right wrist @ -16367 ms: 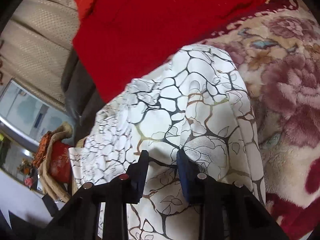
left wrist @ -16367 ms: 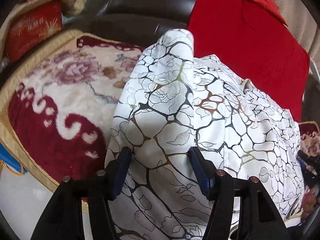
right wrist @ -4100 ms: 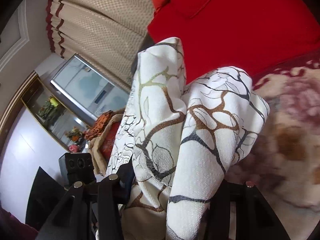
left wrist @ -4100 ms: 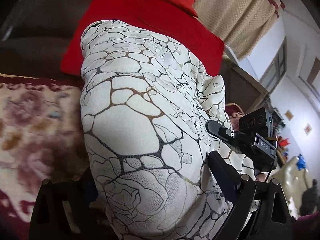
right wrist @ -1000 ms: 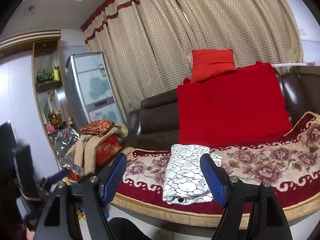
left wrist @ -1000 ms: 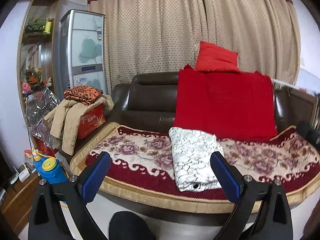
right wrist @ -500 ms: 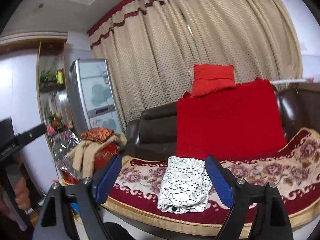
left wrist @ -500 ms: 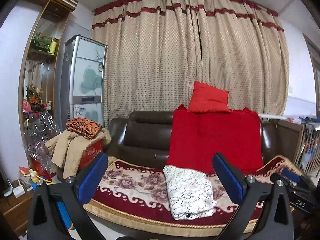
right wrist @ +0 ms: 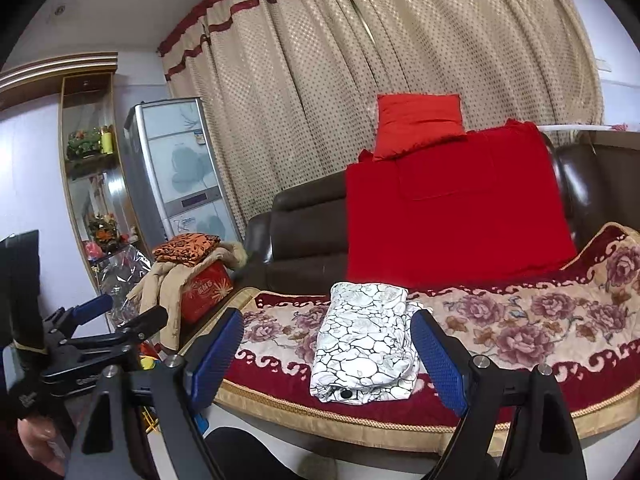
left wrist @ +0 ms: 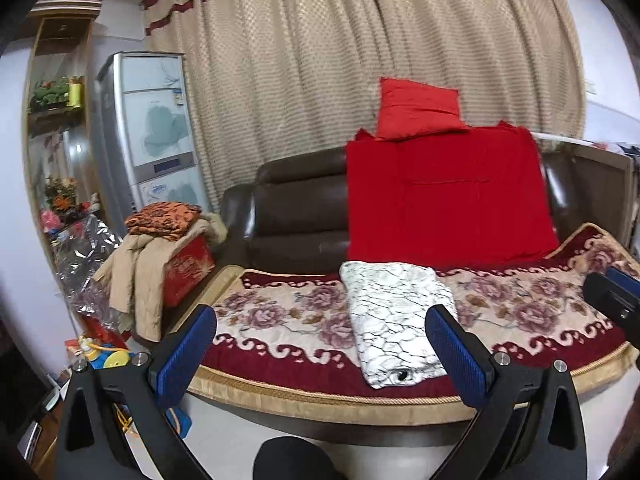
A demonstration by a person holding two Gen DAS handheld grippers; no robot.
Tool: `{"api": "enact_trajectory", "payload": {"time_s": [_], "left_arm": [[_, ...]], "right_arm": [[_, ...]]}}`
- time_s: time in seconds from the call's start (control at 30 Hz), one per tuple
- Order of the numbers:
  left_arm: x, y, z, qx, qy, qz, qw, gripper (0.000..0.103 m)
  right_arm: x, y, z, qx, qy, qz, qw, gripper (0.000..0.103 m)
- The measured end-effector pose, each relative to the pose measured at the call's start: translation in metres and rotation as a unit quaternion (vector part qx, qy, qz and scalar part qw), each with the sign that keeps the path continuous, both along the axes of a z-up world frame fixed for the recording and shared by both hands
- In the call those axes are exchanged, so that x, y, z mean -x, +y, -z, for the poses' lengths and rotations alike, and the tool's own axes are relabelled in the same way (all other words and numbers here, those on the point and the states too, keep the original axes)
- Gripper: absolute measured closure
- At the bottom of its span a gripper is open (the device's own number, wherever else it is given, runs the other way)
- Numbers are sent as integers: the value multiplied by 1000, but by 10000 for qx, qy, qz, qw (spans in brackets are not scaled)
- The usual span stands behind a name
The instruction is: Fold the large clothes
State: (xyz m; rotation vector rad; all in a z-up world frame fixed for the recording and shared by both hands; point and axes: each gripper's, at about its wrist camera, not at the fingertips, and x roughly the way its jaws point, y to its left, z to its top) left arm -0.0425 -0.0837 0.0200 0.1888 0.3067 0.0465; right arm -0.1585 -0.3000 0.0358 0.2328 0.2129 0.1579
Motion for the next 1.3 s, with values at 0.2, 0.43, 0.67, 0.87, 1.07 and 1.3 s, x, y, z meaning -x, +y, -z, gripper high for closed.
{"api": "enact_trajectory", "payload": {"time_s": [0.2,0.43,0.67,0.87,1.07,1.3], "left_arm": [[-1,6,1,66,-63,-178,9998,0],[-1,14,4,74,-1,-136,9999,0],[-9,18,5,171,74,-107,9998,0],[-24,13,8,161,176,10,9997,0],[-39,13,11,155,273,97,9995,0],[-43,22,17,169,196,-104,9996,0]], "right_arm": [[-6,9,3,70,75,-16,9999,16],[-12,23,5,215,193,4,9996,16],[-21,32,6,355,375,157,9985,16],[-37,36,10,381,520,143,9978,15],[-56,41,14,433,650,204,9967,16],[-63,34,16,381,651,452,9961,16]]}}
